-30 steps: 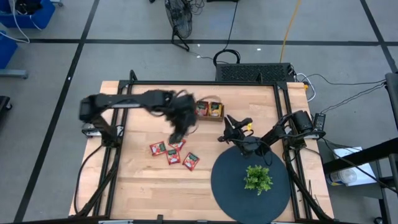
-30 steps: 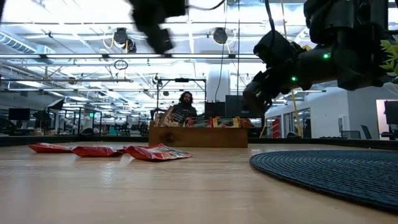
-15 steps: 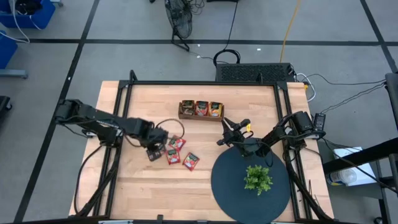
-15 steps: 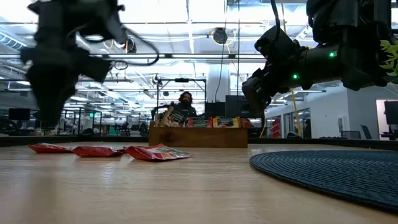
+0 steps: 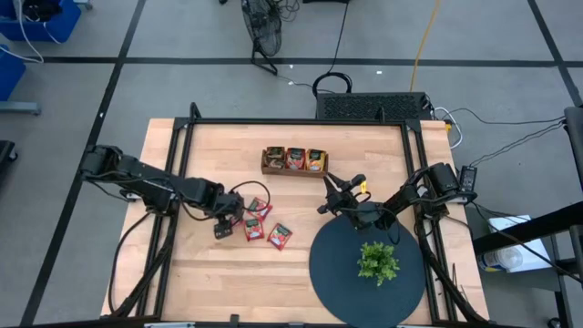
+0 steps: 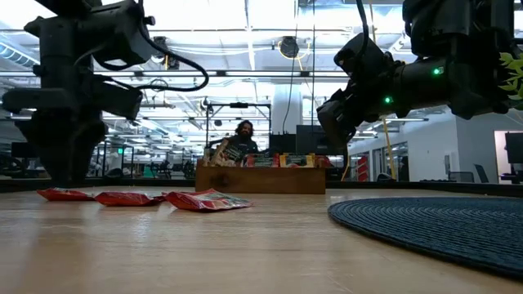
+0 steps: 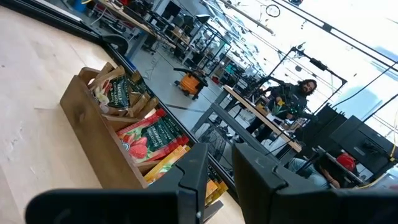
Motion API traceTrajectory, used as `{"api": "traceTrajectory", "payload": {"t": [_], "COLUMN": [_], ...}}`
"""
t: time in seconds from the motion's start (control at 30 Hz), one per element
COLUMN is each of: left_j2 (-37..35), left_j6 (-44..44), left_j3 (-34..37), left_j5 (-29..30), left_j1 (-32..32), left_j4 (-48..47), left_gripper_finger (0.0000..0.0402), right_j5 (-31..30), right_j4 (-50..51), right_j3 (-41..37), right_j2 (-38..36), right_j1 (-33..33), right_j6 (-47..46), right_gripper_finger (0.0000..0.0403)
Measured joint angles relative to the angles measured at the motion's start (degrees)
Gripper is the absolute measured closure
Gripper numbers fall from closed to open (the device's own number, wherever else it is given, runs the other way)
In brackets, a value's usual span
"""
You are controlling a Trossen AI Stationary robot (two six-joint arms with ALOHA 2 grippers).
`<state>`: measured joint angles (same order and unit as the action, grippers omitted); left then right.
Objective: Pick & Place Tea
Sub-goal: Put the red tea bag into the middle section wooden organizer
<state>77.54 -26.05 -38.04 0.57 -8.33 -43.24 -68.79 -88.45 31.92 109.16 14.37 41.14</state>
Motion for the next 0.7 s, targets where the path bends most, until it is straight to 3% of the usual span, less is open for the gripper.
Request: {"api": "traceTrajectory", "payload": {"t": [0.27,0.43,0.7], "left_j2": [2.9,5.4,5.1], "left_j6": [-0.6,-0.2,-2.9], "left_j3": [0.1,3.1,4.3], "left_j5": [-1.2,-2.4,0.1], "left_j1": [0.7,0.7,0.6], "left_j4": [2.5,8.8,10.8], "left_gripper_finger": [0.0088,0.0094,0.0099], "right_j5": [0.0,0.0,0.3], "right_j4": [0.0,0.0,0.0], "right_j3": [0.0,0.0,0.1], "right_j2": [0.0,0.0,0.0], "right_j1": [0.0,0.0,0.0], "right_j6": [0.0,0.0,0.0], "right_gripper_finger": [0.0342,0.0342,0.0342]}}
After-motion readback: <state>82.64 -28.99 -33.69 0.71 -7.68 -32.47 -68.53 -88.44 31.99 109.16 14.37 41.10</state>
